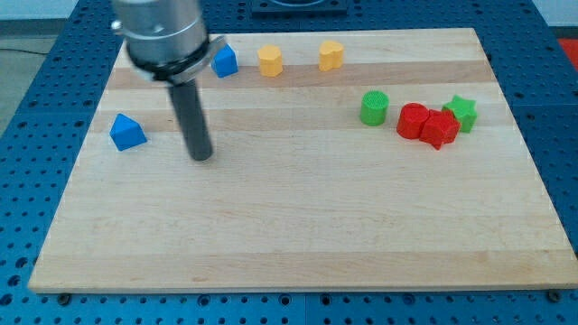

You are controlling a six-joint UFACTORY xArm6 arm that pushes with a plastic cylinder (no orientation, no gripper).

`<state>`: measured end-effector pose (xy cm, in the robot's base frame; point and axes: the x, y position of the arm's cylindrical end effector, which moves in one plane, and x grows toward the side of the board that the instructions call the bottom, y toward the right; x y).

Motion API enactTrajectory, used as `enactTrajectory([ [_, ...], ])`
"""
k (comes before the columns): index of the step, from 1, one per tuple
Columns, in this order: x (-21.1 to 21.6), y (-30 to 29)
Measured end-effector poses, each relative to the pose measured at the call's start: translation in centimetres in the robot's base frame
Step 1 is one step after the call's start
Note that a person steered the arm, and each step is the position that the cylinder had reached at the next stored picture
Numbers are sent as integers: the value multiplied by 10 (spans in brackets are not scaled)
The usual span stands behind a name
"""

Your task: Move the blue cube to the top of the blue triangle

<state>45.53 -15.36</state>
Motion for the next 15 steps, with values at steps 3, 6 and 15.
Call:
enactTrajectory([
  [3, -37, -69],
  [6, -81, 139],
  [15, -153, -66],
])
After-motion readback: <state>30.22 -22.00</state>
